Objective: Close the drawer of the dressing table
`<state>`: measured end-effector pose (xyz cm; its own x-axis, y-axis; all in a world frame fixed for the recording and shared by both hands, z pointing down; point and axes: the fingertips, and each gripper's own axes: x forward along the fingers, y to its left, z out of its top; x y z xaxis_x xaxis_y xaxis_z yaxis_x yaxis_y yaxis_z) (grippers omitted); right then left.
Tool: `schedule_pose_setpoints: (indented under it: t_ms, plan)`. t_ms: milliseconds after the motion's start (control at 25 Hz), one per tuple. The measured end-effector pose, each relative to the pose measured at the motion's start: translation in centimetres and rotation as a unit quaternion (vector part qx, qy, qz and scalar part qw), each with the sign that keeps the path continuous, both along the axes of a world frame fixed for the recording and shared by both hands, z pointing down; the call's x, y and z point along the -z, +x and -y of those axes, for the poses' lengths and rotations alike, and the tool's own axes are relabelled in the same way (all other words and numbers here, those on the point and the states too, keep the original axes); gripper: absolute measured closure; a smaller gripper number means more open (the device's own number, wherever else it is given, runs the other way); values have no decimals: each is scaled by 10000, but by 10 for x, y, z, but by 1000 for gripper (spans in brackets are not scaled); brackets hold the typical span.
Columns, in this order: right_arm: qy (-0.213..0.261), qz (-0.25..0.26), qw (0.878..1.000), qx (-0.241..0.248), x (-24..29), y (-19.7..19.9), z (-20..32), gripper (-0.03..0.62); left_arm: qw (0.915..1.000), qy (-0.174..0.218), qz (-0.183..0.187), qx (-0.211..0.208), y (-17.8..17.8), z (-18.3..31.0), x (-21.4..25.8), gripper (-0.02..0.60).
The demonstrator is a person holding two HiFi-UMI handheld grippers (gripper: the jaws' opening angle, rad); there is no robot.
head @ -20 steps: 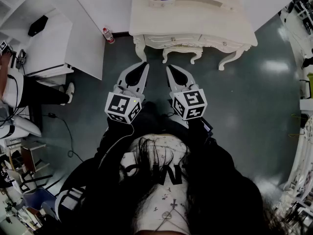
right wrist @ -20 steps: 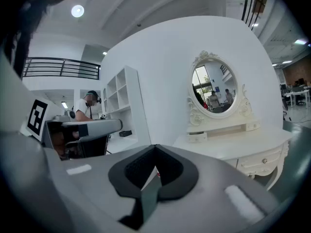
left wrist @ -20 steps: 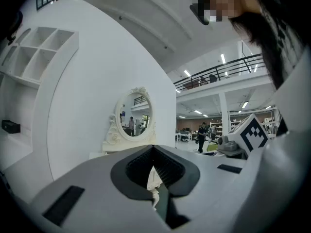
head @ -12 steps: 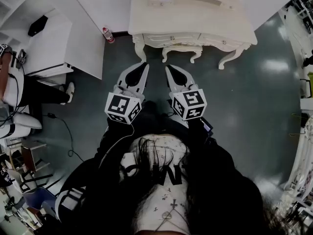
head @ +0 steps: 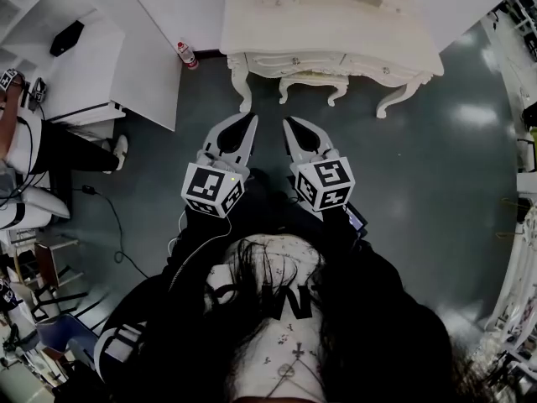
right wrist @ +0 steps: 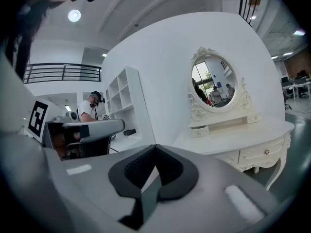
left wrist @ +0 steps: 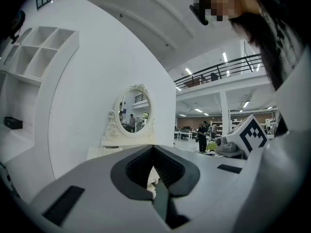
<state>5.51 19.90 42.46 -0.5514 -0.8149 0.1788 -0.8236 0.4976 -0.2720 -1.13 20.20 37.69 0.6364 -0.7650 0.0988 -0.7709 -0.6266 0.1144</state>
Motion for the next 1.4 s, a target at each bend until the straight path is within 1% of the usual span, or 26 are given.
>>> schedule_pose_setpoints:
  t_ms: [240, 440, 600, 760, 840, 1080, 1400]
  plan:
    - [-25, 17, 9999, 142, -4, -8, 8, 586, 10000, -8, 27, 75, -3, 8, -2, 581]
    - [-50, 62, 9999, 103, -8, -11, 29, 586, 9999, -8, 82, 70, -9, 23, -5, 581]
    - [-114, 57, 9999, 54, -12, -23, 52, 586, 9999, -40, 106, 62, -24, 46, -9, 581]
    - [-179, -30, 9998, 0, -18, -40, 82, 586, 9999, -80, 66, 11, -44, 81, -13, 581]
    - [-188, -63, 9998, -65, -18, -50, 100, 585, 9999, -86, 55, -79, -52, 101, -13, 581]
    - [-216, -115, 9991, -333, -12, -78, 158, 586, 9987, -36, 32, -517, -71, 156, -5, 581]
    - [-291, -139, 9976, -605, -11, -120, 212, 586, 9961, -68, 39, -883, -110, 208, -4, 581]
